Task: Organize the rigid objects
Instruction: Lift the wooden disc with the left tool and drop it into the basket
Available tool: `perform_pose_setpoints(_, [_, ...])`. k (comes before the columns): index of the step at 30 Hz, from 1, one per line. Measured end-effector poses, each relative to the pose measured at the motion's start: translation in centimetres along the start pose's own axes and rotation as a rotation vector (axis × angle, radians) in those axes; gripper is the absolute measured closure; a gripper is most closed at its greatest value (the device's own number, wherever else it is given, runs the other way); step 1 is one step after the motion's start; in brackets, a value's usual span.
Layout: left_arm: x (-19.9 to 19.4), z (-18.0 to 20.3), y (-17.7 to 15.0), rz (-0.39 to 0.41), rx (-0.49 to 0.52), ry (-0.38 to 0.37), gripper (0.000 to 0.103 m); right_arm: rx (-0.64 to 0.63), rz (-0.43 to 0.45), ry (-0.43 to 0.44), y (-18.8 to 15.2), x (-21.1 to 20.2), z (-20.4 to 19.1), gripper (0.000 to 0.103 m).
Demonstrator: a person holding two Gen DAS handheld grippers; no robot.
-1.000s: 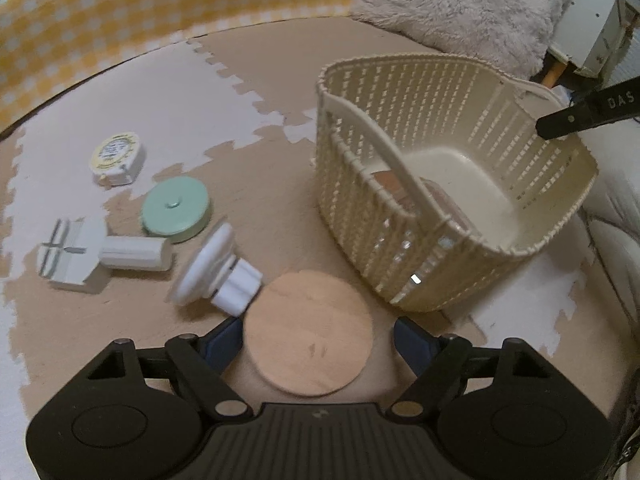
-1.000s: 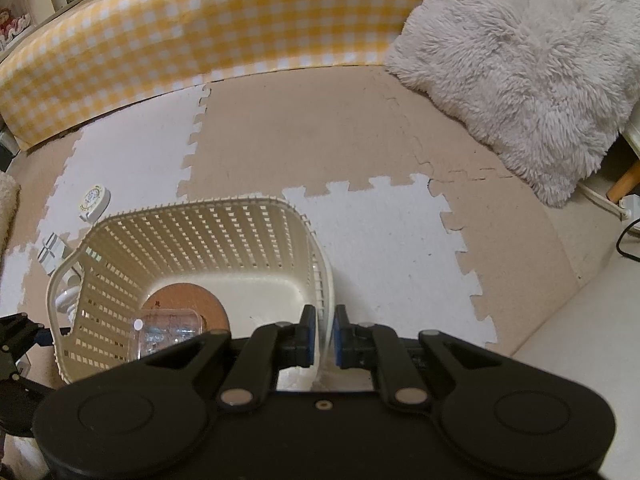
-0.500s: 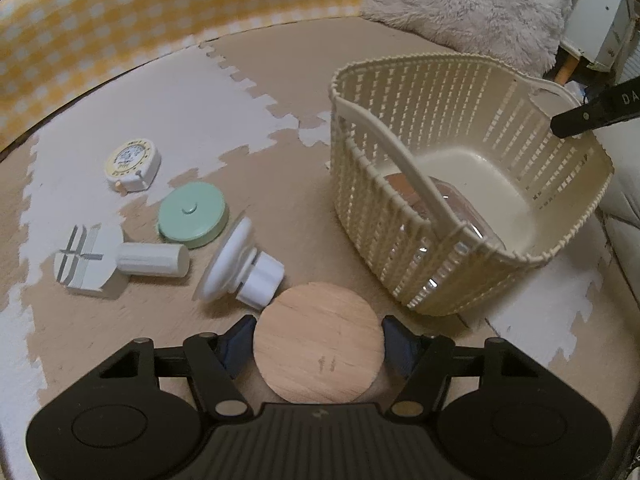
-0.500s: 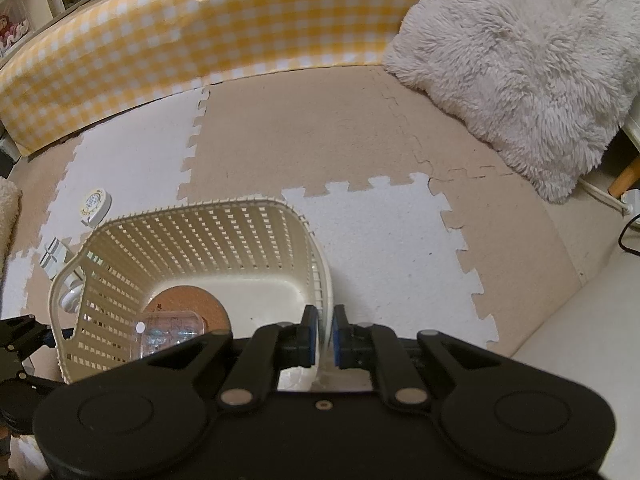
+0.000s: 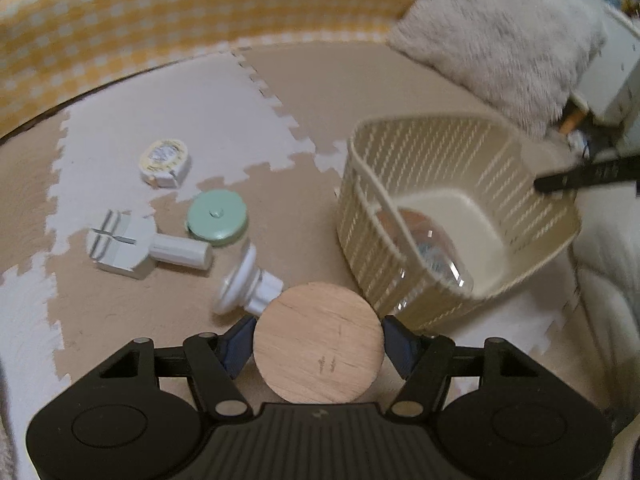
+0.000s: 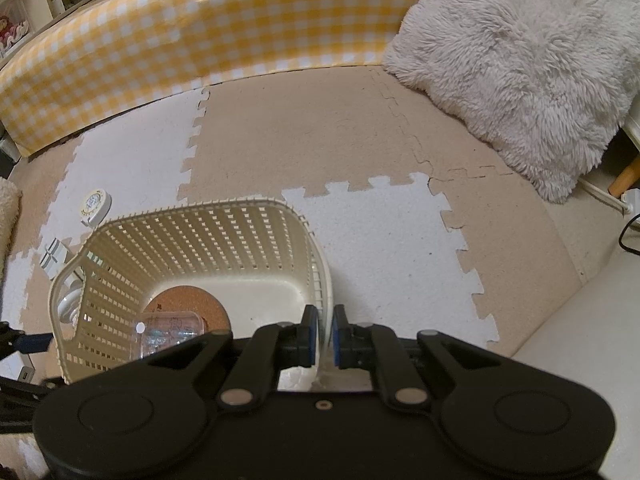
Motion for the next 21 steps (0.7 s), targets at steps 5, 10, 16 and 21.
perform_pose_setpoints(5, [-2.7,-0.4,0.7,0.078,-0.051,-0.012,0.035,0.002,-0.001,0.0,0.0,0.0,0.0,0.095])
perform_pose_setpoints(10, [-5.1,0.7,1.5,0.158,-0.053,-0.031,0.035,0.004,-0.002,0.0,0.0,0.0,0.0,0.095])
perform_pose_setpoints(16, [-6.3,3.3,2.5,0.221,-0.013,-0.081,0.035,0.002,-0.002,-0.004,0.0,0.0,0.0,0.095])
perform_pose_setpoints(21, [-5.5,5.7,3.4,0.235,0.034,-0.102,0.035,0.003,-0.003,-0.003,0.0,-0.1,0.0,0.095])
Point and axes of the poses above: each gripper's, at about its wrist camera, not at the fingertips, and x roughly the way its jaws point, z to its right, y to its top, the point moved 1 cm from there along x, roughly the way its jaws point, and after that the axes turned 7 degrees about -z, right-handed, at the moved point
